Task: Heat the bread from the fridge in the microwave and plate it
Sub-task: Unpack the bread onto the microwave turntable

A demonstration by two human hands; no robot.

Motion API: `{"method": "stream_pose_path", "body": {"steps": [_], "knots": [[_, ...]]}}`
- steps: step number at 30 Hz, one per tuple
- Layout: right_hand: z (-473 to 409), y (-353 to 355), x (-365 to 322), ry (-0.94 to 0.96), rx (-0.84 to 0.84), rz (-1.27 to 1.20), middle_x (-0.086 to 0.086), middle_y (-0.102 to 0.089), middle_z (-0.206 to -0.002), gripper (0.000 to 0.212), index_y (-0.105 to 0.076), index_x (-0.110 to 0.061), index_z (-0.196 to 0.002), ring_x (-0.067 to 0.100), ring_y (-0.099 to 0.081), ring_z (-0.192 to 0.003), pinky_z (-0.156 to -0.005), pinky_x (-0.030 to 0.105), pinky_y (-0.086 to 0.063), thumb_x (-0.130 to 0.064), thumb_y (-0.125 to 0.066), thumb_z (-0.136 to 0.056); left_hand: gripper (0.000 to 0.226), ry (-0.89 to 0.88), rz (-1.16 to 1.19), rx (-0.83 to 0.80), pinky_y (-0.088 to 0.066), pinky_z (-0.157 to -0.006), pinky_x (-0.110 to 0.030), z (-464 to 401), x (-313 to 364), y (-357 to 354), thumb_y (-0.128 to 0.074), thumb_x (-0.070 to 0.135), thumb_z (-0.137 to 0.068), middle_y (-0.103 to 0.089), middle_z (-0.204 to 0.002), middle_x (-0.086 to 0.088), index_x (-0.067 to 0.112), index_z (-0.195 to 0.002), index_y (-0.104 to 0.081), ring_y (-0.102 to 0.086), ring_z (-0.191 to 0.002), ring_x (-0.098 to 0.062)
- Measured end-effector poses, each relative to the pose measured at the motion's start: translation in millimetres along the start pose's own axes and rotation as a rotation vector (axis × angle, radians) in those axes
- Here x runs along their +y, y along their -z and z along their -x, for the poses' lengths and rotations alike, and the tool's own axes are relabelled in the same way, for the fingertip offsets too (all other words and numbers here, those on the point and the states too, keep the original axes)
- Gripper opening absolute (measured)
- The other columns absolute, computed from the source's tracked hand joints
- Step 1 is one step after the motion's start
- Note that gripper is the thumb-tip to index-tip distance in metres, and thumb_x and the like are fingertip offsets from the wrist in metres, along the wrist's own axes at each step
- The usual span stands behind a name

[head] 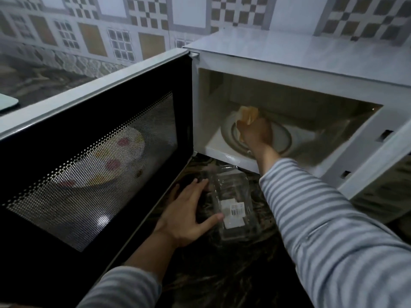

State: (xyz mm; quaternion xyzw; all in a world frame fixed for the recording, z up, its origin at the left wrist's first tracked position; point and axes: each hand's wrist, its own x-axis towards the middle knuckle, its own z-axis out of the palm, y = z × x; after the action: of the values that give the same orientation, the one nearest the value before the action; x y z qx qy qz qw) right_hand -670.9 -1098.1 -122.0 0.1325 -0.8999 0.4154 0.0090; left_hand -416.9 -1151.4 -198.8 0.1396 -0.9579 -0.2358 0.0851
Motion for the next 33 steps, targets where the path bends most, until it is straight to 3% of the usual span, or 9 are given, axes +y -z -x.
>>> {"method": "stream_pose_path", "body": {"steps": [5,8,13,16,20,23,27,30,33], "knots": [[-0.6,-1.6,1.8,-0.009,-0.030,0.006,0.014,-0.069,-0.106,0.064,-0.061,-0.001,-0.114,0.031,-0.065,-0.099,-0.067,0.028,-0.039,-0.053,-0.067,-0.078,0.089,0.001,0.037,-0.004,0.005,-0.113,-0.024,1.1,2.0,2.3,-0.049,0.068,-0.083,-0.013,-0.159,0.010,0.030,-0.153,-0.009,-0.001,-0.129,0.011],[5.3,6.4,2.2,-0.003,-0.059,-0.003,0.012,-0.069,-0.106,0.066,-0.060,-0.003,-0.116,0.029,-0.066,-0.099,-0.066,0.027,-0.037,-0.055,-0.071,-0.075,0.089,0.004,0.067,-0.003,0.004,-0.114,-0.026,0.6,1.2,2.6,-0.049,0.069,-0.082,-0.014,-0.159,0.009,0.030,-0.153,-0.010,-0.001,-0.131,0.010],[48.3,30.9,10.9,0.031,-0.035,0.008,0.017,-0.058,-0.122,0.059,-0.045,-0.002,-0.129,0.032,-0.056,-0.112,-0.085,0.031,-0.042,-0.034,-0.068,-0.085,0.103,0.035,0.124,-0.013,-0.002,-0.120,-0.031,-1.0,-3.9,-1.0,-0.033,0.086,-0.066,-0.019,-0.159,0.002,0.034,-0.152,-0.010,-0.009,-0.146,-0.005],[86.4,51.4,20.1,0.070,-0.042,0.024,0.013,-0.060,-0.113,0.059,-0.042,-0.006,-0.134,0.033,-0.057,-0.110,-0.081,0.032,-0.041,-0.036,-0.064,-0.088,0.103,0.041,0.159,0.011,-0.007,-0.120,-0.034,1.8,-4.9,-2.0,-0.031,0.088,-0.066,-0.026,-0.157,0.002,0.033,-0.151,-0.014,-0.019,-0.145,-0.010],[141.1,89.1,36.6,0.115,-0.085,0.126,0.011,-0.063,-0.120,0.049,-0.049,-0.012,-0.134,0.029,-0.058,-0.111,-0.088,0.034,-0.046,-0.038,-0.056,-0.093,0.084,0.106,0.306,0.112,-0.022,-0.117,-0.044,9.9,9.6,3.0,-0.049,0.067,-0.084,-0.029,-0.155,-0.003,0.027,-0.151,-0.019,-0.026,-0.143,-0.021],[178.8,121.8,56.0,0.122,-0.063,0.160,0.006,-0.065,-0.111,0.029,-0.061,-0.014,-0.118,0.023,-0.060,-0.103,-0.084,0.032,-0.048,-0.030,-0.053,-0.095,0.075,-0.071,0.181,0.248,-0.016,-0.118,-0.049,22.3,40.6,1.3,-0.044,0.061,-0.090,-0.028,-0.156,-0.002,0.020,-0.150,-0.024,-0.022,-0.144,-0.020],[220.6,157.0,86.0,0.094,-0.038,0.231,0.003,-0.063,-0.103,0.018,-0.065,-0.015,-0.103,0.020,-0.059,-0.096,-0.076,0.026,-0.041,-0.024,-0.051,-0.096,0.066,-0.328,-0.022,0.291,-0.013,-0.118,-0.046,44.0,83.4,-14.2,-0.047,0.049,-0.083,-0.026,-0.154,-0.005,0.020,-0.142,-0.039,-0.019,-0.143,-0.025],[255.5,184.2,116.7,0.017,-0.012,0.266,0.005,-0.061,-0.109,0.013,-0.063,-0.023,-0.099,0.017,-0.055,-0.097,-0.081,0.025,-0.040,-0.020,-0.051,-0.094,0.063,-0.467,0.054,0.229,-0.025,-0.113,-0.049,65.0,119.8,-34.3,-0.047,0.049,-0.078,-0.036,-0.148,-0.006,0.018,-0.133,-0.049,-0.030,-0.137,-0.028],[270.4,186.0,135.1,-0.044,-0.026,0.289,0.007,-0.054,-0.118,0.020,-0.059,-0.021,-0.110,0.021,-0.052,-0.109,-0.087,0.027,-0.039,-0.015,-0.046,-0.096,0.076,-0.471,0.123,0.116,-0.023,-0.116,-0.040,72.3,135.1,-56.1,-0.046,0.059,-0.077,-0.033,-0.151,-0.006,0.014,-0.139,-0.043,-0.028,-0.140,-0.024]]}}
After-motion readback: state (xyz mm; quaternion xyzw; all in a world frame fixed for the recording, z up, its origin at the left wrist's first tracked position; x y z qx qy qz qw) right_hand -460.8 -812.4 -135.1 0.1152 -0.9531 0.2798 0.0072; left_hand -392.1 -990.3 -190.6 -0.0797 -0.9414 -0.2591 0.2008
